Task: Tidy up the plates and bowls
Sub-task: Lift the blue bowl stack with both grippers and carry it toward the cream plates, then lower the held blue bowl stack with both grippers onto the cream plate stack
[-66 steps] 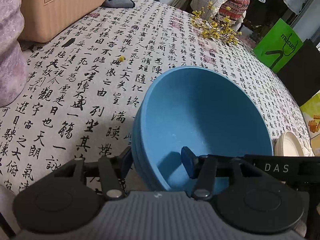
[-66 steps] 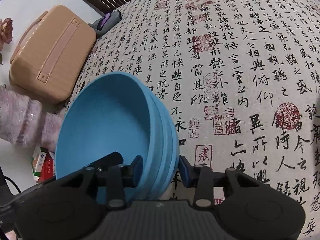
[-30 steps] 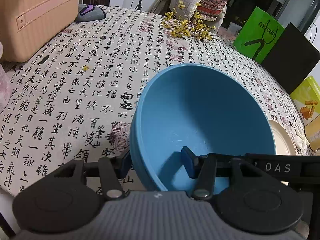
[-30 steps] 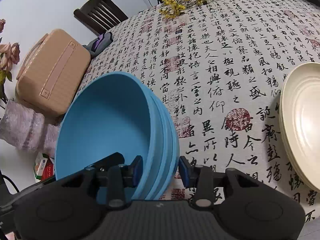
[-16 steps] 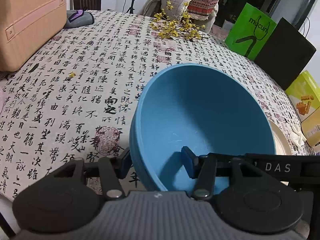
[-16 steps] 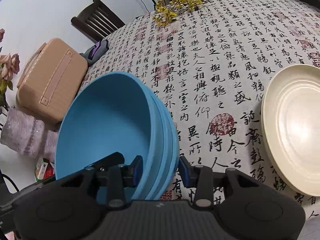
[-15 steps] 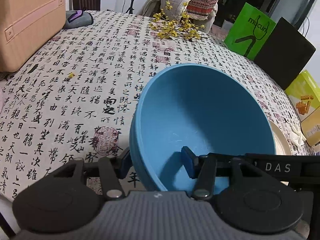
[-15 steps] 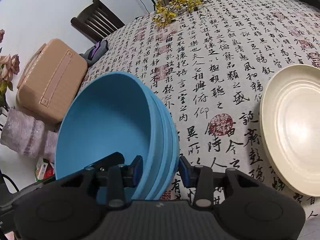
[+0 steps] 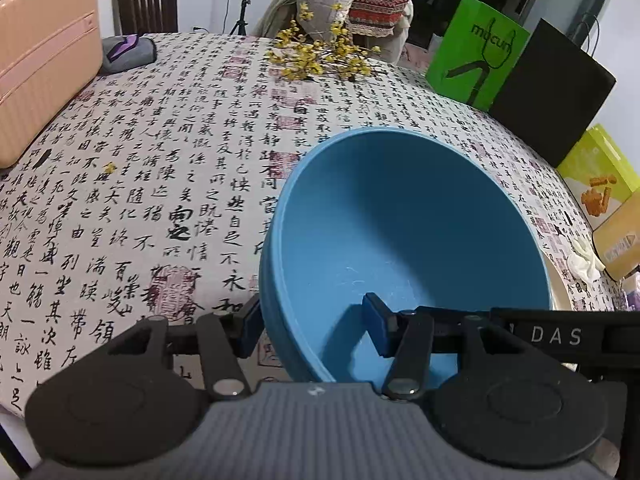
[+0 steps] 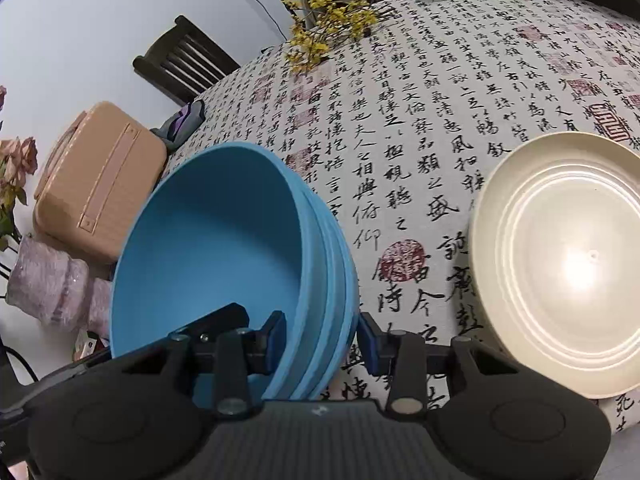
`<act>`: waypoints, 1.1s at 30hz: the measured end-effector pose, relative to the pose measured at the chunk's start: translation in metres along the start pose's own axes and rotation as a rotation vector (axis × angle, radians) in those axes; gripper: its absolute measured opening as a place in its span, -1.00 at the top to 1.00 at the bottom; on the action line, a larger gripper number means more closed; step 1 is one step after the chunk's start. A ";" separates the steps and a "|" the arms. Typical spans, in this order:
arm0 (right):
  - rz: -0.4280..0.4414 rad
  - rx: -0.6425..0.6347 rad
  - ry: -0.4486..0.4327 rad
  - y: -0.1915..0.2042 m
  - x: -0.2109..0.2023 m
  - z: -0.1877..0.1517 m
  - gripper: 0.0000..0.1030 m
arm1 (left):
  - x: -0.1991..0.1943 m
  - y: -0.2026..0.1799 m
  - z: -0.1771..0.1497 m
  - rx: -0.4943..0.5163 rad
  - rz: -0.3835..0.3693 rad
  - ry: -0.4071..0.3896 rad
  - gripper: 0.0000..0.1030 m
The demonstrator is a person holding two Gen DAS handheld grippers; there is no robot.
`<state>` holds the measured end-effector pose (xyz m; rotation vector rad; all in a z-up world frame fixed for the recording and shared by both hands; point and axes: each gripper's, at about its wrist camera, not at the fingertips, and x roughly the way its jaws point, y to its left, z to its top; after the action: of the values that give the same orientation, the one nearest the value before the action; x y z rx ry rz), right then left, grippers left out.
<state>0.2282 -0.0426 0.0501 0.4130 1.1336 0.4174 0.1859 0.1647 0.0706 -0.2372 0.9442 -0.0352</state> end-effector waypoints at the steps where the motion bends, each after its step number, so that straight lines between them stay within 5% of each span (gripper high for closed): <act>1: 0.001 0.003 -0.002 -0.002 -0.001 0.000 0.25 | 0.000 -0.002 0.000 0.003 -0.001 0.000 -0.02; 33: -0.025 0.093 -0.071 -0.076 -0.049 0.011 0.25 | 0.017 -0.090 0.009 0.101 -0.062 0.012 -0.02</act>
<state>0.2285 -0.1340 0.0530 0.4912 1.0906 0.3259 0.2097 0.0766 0.0811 -0.1735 0.9443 -0.1412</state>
